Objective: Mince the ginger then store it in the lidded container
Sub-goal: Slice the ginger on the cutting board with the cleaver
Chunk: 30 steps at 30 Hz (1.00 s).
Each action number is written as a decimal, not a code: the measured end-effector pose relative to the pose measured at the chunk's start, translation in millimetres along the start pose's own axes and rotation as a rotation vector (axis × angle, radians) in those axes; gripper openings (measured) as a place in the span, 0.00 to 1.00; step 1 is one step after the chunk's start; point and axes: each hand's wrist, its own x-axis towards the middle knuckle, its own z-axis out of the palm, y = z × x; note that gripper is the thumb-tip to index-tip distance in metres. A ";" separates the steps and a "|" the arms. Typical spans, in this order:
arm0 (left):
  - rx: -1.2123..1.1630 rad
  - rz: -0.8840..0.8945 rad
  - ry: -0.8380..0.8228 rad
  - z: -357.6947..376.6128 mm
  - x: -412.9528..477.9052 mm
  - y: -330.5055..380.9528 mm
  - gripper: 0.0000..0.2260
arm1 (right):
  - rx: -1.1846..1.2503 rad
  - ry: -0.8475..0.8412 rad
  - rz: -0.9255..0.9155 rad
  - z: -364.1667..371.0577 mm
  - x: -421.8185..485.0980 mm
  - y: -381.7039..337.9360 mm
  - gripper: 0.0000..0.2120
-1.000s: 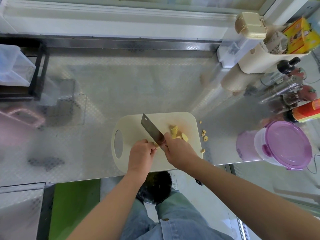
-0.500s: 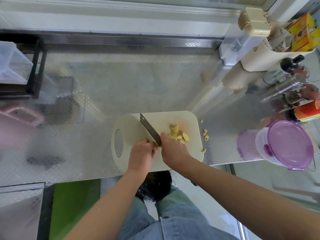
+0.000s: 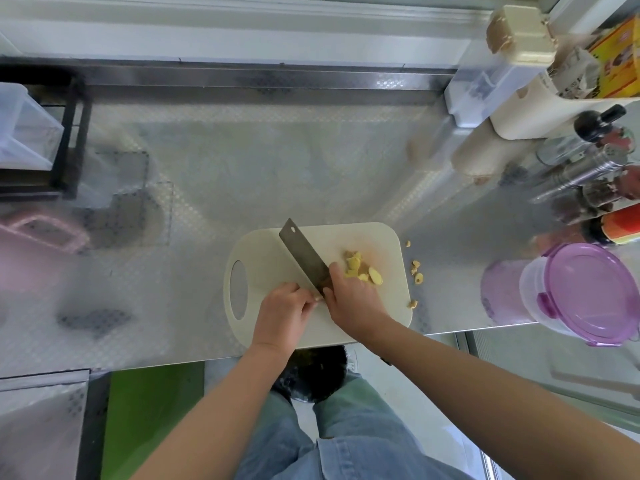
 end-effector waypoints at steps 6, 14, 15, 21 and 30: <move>-0.001 -0.045 -0.014 -2.4 -1.4 1.1 0.10 | 0.098 0.088 0.036 -17.3 3.0 8.5 0.07; -0.026 -0.167 0.045 1.1 -8.2 4.2 0.06 | 0.057 0.026 -0.065 -30.8 -16.2 3.5 0.06; -0.027 -0.176 0.043 1.7 -8.7 4.0 0.05 | 0.051 0.018 -0.071 -29.2 -17.5 3.3 0.05; -0.016 -0.205 0.026 4.3 -7.7 1.3 0.05 | -0.010 0.015 -0.080 -21.1 -21.1 2.2 0.06; -0.007 -0.181 0.036 4.8 -6.8 0.0 0.05 | -0.047 0.029 -0.076 -18.8 -22.4 3.6 0.06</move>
